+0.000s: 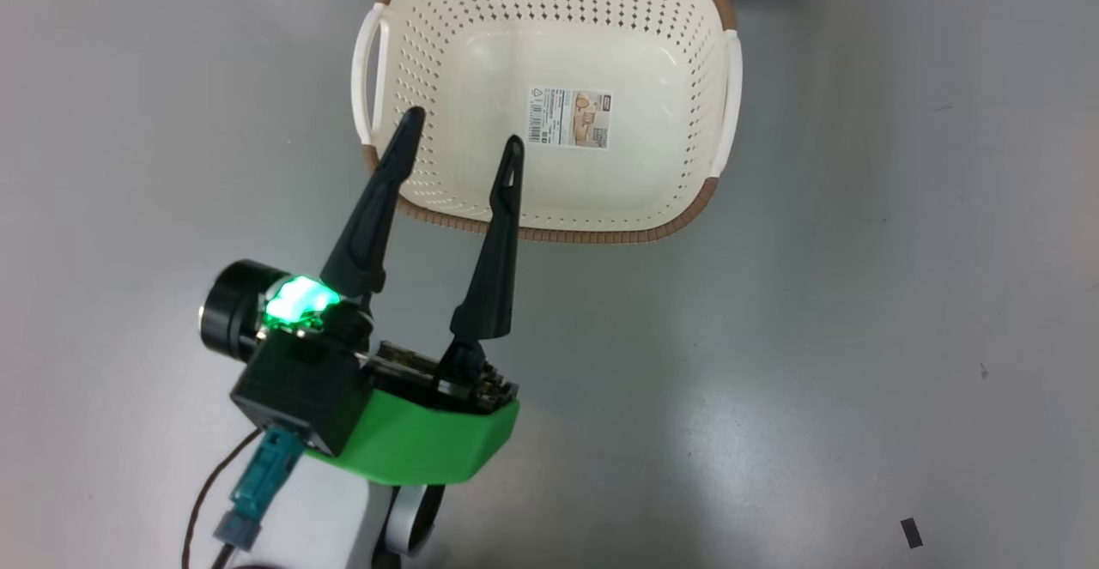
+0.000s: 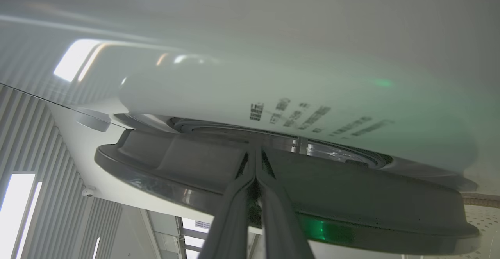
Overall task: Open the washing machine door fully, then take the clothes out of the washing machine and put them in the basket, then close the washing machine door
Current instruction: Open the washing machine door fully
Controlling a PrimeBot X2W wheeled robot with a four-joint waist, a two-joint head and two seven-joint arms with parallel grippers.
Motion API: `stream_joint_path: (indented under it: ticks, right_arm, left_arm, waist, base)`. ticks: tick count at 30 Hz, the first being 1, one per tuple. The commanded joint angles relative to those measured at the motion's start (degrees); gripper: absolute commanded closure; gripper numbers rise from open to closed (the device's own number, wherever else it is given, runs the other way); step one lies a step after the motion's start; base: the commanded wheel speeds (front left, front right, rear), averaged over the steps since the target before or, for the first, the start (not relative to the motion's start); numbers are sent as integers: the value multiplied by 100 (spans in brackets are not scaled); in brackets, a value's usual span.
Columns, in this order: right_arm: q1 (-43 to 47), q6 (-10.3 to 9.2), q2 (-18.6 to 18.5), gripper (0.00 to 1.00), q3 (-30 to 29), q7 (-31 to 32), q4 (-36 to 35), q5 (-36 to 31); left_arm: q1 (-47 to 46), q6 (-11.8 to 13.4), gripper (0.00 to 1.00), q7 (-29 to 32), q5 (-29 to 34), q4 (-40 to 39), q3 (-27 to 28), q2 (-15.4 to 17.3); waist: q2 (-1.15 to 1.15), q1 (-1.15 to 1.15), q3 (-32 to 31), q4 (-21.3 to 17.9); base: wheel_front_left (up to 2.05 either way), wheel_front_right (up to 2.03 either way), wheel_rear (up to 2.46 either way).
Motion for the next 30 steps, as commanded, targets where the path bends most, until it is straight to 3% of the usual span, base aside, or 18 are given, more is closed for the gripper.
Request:
stream_joint_path:
  ticks: [1, 30]
  right_arm:
    - [-71, 3, 52, 100, 29, 38, -114, 13]
    - [-109, 3, 201, 100, 292, 439, 472, -21]
  left_arm:
    - [-7, 33, 0, -27, 20, -113, 97, 87]
    - [16, -36, 0, -27, 76, 39, 172, 87]
  waist:
    - [0, 0, -16, 31]
    - [0, 0, -211, 42]
  base:
    - [0, 0, 0]
    - [0, 0, 0]
